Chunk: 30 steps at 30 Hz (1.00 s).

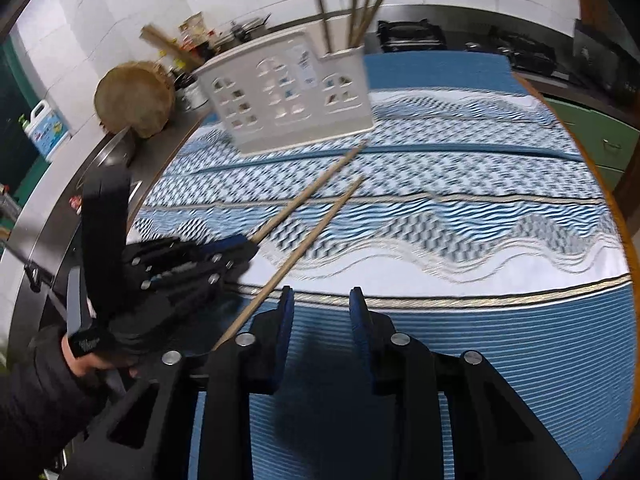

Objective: Organize utensils
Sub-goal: 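Lower both grippers to the last chopsticks and grasp one each, then lift both chopsticks and carry them over the white holder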

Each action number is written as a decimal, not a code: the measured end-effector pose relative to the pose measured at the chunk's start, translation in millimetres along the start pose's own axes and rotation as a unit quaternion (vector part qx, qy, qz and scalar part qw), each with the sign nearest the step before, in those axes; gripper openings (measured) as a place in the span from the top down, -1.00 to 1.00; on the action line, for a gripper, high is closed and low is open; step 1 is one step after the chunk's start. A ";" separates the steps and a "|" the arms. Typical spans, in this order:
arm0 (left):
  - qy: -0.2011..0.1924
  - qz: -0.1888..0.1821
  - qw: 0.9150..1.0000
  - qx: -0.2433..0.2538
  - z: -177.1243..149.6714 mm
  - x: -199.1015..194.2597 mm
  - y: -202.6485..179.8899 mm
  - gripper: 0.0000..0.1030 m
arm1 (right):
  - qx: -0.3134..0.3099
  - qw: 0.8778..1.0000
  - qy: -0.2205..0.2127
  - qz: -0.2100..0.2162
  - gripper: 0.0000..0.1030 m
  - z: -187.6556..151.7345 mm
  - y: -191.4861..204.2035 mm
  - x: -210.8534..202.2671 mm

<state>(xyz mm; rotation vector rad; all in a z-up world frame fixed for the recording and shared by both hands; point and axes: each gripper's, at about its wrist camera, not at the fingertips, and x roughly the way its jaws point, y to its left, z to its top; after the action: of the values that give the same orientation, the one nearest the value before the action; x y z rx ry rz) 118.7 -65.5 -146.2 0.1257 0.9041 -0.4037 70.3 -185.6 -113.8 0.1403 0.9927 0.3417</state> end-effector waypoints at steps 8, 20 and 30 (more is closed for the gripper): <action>-0.013 -0.005 1.000 -0.008 -4.2 -16.7 17.0 0.90 | 0.005 0.999 0.034 0.037 0.68 -0.4 29.3 28.6; -0.033 -0.018 0.999 -0.011 -3.7 -39.1 32.5 0.90 | 0.024 0.997 0.072 -0.002 0.69 -16.4 63.1 60.0; -0.056 -0.025 0.998 -0.011 1.7 -60.8 37.6 0.90 | 0.003 0.998 0.052 -0.038 1.00 -26.0 59.0 46.9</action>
<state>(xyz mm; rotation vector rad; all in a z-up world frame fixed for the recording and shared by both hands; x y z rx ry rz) 101.3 -13.9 -99.8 0.0603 0.8026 -0.4432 59.0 -115.1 -149.3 0.0915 1.0983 0.2791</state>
